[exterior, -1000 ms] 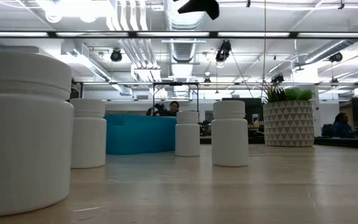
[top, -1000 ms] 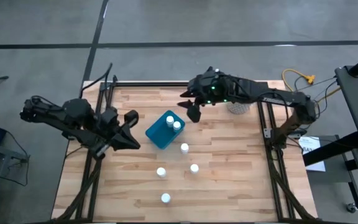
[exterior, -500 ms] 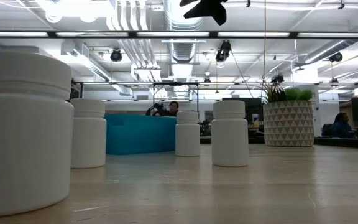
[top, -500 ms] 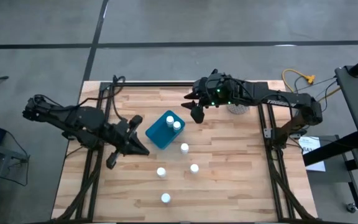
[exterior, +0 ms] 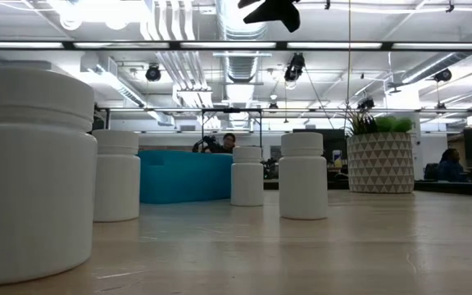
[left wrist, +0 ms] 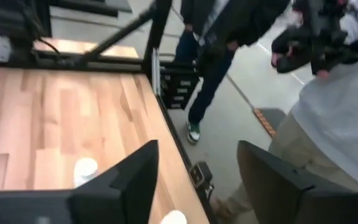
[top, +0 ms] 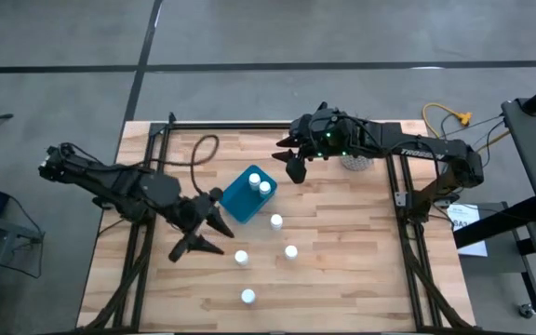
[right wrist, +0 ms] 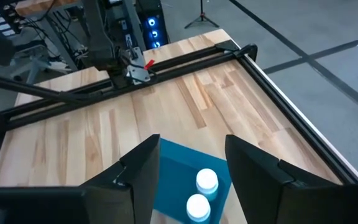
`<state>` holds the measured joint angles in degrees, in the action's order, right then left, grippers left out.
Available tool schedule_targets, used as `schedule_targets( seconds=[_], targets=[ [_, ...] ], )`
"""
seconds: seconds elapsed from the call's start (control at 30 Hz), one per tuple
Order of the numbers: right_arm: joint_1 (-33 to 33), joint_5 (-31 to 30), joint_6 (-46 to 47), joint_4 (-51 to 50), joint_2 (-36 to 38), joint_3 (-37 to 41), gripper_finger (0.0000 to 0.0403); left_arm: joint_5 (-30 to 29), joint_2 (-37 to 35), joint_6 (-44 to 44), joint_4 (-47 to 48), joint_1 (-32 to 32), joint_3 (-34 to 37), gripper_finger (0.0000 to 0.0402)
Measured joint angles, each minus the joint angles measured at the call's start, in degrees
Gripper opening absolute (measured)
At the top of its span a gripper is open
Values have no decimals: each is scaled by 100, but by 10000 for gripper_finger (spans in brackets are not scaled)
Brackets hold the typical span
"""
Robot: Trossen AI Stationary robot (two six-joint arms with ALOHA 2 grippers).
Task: Pick and place pill bottles into a basket
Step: Put the bottom white pill bottle into the blue container
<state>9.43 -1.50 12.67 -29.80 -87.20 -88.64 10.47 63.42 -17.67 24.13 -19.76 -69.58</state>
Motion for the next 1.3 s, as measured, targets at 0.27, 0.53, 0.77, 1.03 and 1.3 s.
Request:
schedule_targets(
  seconds=[0.27, 0.53, 0.77, 1.03, 1.3],
  targets=[
    [-4, 2, -17, -5, 26, 0, 173, -47, 675, 258, 1313, -153, -717, 223],
    [-4, 23, -20, -58, 59, -2, 172, -251, 1374, 354, 2418, -211, -1168, 224],
    [-4, 24, 44, -270, 186, -4, 173, -668, 1800, 309, 2970, -219, -1301, 224],
    [-4, 2, 63, -321, 323, -4, 167, -1154, 2132, 309, 3099, -232, -1332, 224],
    [-4, -4, 41, -324, 433, -4, 168, -1206, 2634, 313, 3190, -239, -1336, 224]
  ],
)
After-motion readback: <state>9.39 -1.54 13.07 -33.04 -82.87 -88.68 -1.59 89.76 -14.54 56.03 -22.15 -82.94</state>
